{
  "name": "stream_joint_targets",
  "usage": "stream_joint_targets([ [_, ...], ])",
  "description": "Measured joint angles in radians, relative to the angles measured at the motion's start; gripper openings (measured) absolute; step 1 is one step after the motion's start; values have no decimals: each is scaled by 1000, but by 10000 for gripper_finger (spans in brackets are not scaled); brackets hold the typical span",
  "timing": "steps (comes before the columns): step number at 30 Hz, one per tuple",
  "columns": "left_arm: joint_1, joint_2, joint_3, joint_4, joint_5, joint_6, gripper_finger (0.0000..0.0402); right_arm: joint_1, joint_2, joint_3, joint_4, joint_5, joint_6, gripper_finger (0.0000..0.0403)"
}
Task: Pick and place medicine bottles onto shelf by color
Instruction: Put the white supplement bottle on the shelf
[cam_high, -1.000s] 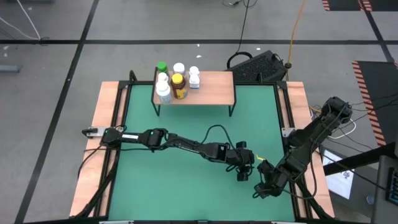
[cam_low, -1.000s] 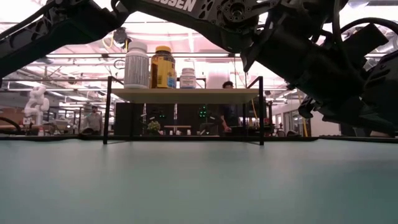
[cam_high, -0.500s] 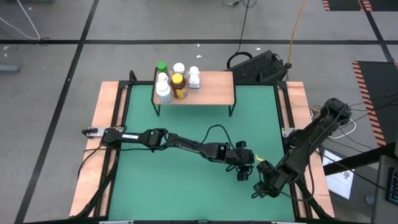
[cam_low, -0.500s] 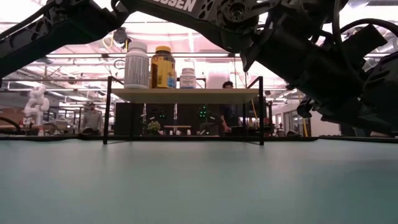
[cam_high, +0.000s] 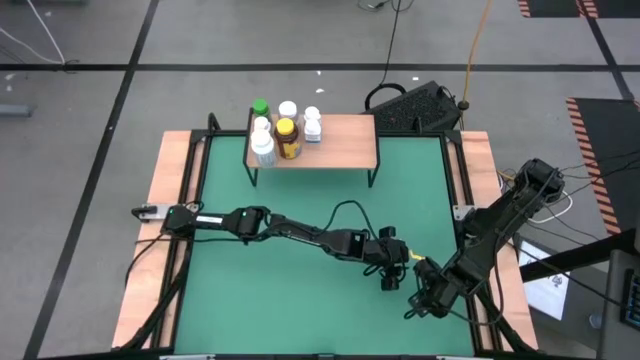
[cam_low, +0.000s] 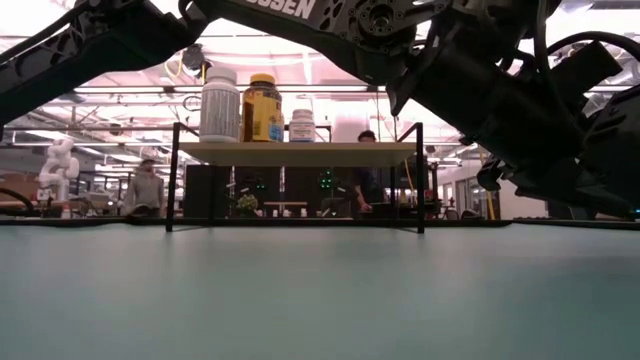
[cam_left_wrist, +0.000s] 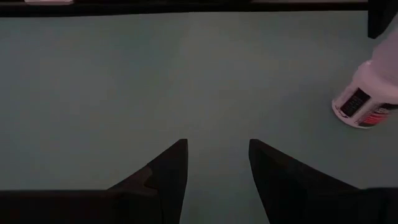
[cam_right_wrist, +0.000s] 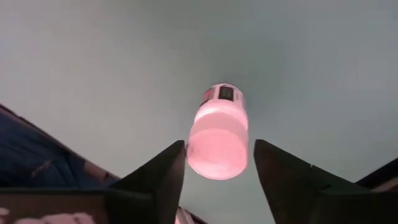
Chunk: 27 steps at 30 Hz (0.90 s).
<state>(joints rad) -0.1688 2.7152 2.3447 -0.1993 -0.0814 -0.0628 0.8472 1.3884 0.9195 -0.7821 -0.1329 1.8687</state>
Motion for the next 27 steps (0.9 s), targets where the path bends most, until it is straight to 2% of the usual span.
stream_joint_targets([
  [8, 0, 0, 0, 0, 0, -1, 175, 0, 0, 0, -16, 3, -12, 146],
  [16, 0, 0, 0, -3, -1, -3, 175, -1, -5, -66, 111, -20, -10, 163],
  [21, 0, 0, 0, -5, -1, -3, 175, -1, 2, -76, 113, -20, -9, 181],
  [27, 0, 0, 0, -2, -1, -3, 175, -1, 1, -77, 99, -26, -23, 174],
])
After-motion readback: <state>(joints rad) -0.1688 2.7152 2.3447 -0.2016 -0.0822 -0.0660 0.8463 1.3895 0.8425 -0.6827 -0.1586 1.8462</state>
